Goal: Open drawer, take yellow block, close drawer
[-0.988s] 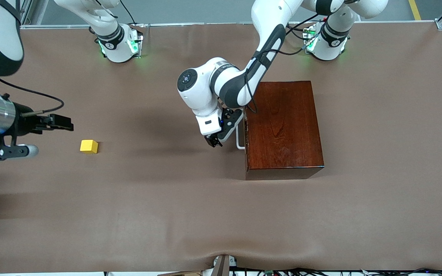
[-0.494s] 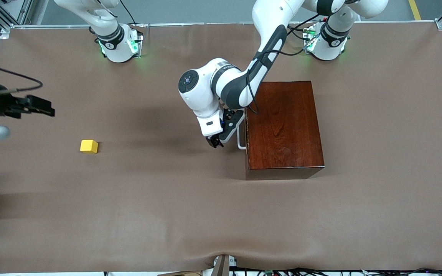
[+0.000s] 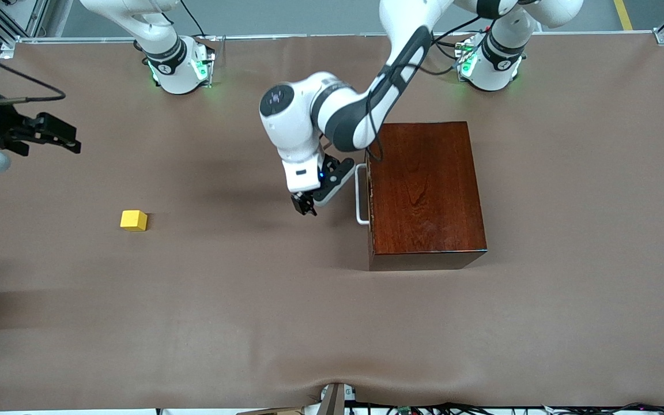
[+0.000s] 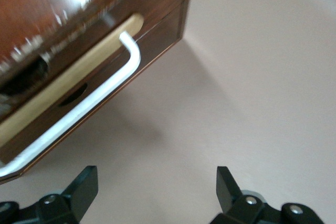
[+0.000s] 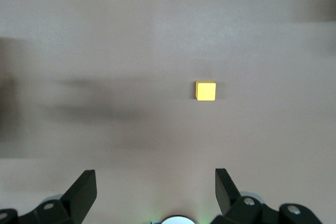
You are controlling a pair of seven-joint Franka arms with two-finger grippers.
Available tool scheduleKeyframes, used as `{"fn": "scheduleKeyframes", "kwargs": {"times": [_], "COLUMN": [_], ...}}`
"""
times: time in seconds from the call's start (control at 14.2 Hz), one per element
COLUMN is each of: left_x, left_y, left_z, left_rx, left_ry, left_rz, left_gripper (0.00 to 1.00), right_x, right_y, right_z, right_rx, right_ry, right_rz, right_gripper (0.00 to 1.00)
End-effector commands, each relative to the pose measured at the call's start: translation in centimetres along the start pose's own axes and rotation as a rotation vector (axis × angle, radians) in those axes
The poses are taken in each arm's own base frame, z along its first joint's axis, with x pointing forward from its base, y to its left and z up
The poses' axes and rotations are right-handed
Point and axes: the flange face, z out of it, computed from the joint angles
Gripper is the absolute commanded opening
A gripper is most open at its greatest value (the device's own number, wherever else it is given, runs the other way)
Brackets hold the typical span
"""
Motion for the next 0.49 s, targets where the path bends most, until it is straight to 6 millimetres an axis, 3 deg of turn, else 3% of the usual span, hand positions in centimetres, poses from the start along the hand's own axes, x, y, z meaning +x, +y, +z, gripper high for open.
{"fn": "scheduleKeyframes", "kwargs": {"times": [0.0, 0.07, 0.42], "left_x": [8.1, 12.0, 25.9], "left_y": [-0.9, -1.6, -6.5], "left_z": [-7.6, -9.5, -14.9], "left_rx": [-0.060, -0.058, -0.004], "left_ry": [-0.058, -0.070, -0.100], "left_rz": [0.040, 0.060, 0.269], "left_gripper": [1.00, 1.00, 1.00], "right_x": [-2.0, -2.0, -2.4], "right_y": [0.8, 0.7, 1.6], "right_z": [1.1, 1.1, 0.9], "right_rx": [0.011, 0.011, 0.030], "right_ry": [0.017, 0.015, 0.011], "right_rz": [0.017, 0.016, 0.044], "right_gripper": [1.00, 1.00, 1.00]}}
